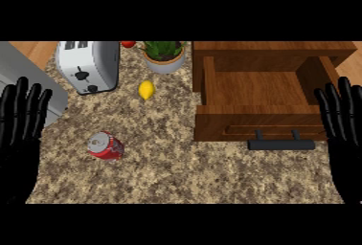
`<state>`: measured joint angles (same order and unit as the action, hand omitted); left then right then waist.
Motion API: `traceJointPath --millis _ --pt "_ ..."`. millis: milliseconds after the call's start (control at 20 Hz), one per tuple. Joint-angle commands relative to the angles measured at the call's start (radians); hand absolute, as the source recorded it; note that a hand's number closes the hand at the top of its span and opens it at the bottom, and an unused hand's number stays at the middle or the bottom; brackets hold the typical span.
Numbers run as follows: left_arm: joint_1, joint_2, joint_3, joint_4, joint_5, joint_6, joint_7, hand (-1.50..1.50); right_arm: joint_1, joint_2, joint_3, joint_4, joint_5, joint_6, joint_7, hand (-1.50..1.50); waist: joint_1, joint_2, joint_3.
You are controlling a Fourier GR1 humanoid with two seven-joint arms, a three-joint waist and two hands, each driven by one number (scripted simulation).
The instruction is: Pick up the can, place it into the drawer and close the drawer
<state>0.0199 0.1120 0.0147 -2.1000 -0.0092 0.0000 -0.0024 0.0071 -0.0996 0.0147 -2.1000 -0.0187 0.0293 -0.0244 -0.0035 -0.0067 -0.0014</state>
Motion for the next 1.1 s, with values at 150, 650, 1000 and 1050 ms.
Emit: traceJointPath --millis 150,650,1000,1050 --pt "0.003 0.066 -0.088 -0.050 0.263 -0.275 -0.033 -1.50 0.005 -0.022 -0.058 -0.026 -0.017 -0.001 -0.003 -1.50 -0.002 0.003 -0.001" --pt "0.144 0.267 -0.019 -0.014 0.436 -0.472 0.183 -1.50 0.126 0.004 -0.040 -0.024 0.034 -0.065 0.261 -1.50 0.006 0.005 0.001" --pt "0.060 0.302 0.107 0.020 0.614 -0.491 0.322 -1.50 0.196 0.008 -0.085 0.028 -0.024 0.009 0.131 -1.50 0.002 0.006 0.002" --pt "0.139 0.240 0.059 0.045 0.493 -0.535 0.227 -1.50 0.234 -0.009 -0.119 -0.033 -0.048 0.019 0.156 -1.50 0.001 0.005 0.001"
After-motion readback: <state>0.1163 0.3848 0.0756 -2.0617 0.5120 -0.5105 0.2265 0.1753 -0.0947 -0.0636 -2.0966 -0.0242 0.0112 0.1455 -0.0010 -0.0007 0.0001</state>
